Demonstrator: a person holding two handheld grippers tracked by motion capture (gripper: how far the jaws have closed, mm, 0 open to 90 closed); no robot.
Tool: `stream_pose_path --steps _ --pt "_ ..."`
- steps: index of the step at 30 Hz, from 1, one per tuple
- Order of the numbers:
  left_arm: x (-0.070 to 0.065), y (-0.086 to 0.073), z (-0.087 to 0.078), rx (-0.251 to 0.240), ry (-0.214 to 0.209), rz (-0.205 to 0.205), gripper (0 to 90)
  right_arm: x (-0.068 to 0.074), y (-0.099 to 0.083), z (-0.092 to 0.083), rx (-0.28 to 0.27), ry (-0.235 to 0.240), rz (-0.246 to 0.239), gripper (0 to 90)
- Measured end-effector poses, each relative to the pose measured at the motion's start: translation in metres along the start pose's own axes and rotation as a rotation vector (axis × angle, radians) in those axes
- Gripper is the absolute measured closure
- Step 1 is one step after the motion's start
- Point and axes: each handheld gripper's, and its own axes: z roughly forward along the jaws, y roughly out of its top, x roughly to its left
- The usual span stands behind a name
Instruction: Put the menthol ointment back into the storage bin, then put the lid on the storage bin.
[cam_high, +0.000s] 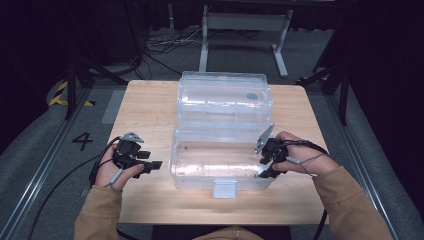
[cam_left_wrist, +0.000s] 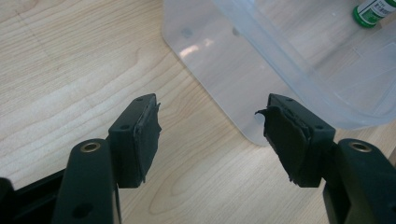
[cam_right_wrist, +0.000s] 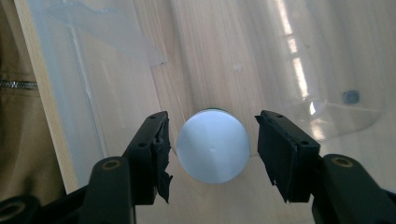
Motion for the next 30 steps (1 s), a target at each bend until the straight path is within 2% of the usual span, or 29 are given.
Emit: stream_pose_path --steps 11,13,15,18,24,30 --pt "-0.001 0.007 0.005 0.005 -0.012 0.019 36.1 0.008 -0.008 -0.030 -0.152 -0.022 0.009 45.0" --pt "-0.002 0.008 0.005 0.002 -0.014 0.015 36.1 0.008 -0.009 -0.038 -0.195 -0.017 0.030 45.4" --pt "-0.002 0.007 0.005 0.001 -0.013 0.020 36.1 0.008 -0.009 -0.040 -0.208 -0.016 0.032 45.4" --pt "-0.003 0.006 0.003 -0.004 -0.012 0.016 36.1 0.007 -0.009 -0.049 -0.262 -0.017 0.050 46.4" --pt "-0.002 0.001 0.000 -0.010 -0.006 0.010 36.1 0.005 -0.005 -0.062 -0.312 -0.019 0.047 47.4" --pt "-0.003 -0.004 -0.003 -0.011 -0.001 0.001 36.2 -0.006 0.005 -0.078 -0.326 -0.076 0.048 47.2"
